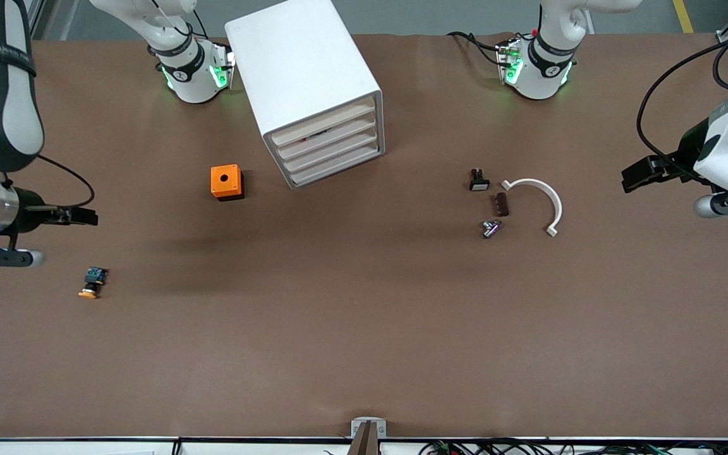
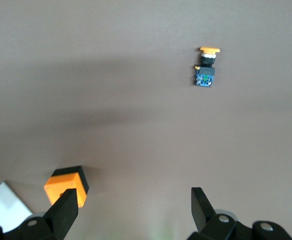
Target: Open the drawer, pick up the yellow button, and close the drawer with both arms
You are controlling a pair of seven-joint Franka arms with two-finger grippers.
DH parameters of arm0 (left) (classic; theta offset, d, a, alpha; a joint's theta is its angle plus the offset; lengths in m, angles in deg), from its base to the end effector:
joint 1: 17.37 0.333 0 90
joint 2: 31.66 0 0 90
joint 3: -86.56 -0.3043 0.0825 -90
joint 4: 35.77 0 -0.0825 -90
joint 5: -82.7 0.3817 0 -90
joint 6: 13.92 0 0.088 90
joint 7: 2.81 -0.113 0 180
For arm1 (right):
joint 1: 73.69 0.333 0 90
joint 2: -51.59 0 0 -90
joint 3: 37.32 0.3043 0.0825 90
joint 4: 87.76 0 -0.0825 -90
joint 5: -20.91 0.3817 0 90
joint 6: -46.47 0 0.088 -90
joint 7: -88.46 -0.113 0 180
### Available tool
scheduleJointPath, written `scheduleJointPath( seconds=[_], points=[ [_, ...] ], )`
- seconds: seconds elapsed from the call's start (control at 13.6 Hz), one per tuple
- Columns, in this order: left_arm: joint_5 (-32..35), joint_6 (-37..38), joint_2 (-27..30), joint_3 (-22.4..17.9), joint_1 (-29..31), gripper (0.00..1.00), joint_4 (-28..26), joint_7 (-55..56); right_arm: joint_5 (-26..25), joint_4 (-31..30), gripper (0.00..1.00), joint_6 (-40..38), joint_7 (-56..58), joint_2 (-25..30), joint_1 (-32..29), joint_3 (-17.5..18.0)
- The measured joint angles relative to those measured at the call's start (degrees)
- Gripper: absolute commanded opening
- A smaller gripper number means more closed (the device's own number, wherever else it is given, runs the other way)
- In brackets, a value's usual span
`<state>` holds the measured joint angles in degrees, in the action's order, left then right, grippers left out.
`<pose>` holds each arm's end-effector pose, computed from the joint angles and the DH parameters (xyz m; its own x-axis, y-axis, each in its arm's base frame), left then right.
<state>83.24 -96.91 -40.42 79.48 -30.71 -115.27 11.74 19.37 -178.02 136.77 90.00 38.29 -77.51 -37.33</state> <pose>0.5799 -0.0682 0.5953 0.9860 0.1459 -0.0807 0.1421 -0.9886 -0.0501 0.5989 -0.0431 0.4707 0.9724 -0.0380 -0.2300 -0.0344 -0.9992 0.0200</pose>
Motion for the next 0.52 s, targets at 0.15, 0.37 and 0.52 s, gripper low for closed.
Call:
scheduleJointPath(
  seconds=[0.15, 0.37, 0.52],
  points=[
    [0.0, -0.1, 0.0, 0.0, 0.0, 1.0, 0.3, -0.2, 0.5, -2.2, 1.0, -1.0, -1.4, 4.5, 0.6, 0.0],
    [-0.1, 0.1, 0.6, 0.2, 0.0, 1.0, 0.9, -0.8, 0.7, -8.5, 1.0, -2.1, -9.4, 13.5, 4.6, 0.2],
    [-0.1, 0.6, 2.0, 1.5, 1.4, 1.0, 0.2, -1.1, 0.7, -10.6, 1.0, -2.0, -10.8, 17.3, 6.0, 0.3]
  ],
)
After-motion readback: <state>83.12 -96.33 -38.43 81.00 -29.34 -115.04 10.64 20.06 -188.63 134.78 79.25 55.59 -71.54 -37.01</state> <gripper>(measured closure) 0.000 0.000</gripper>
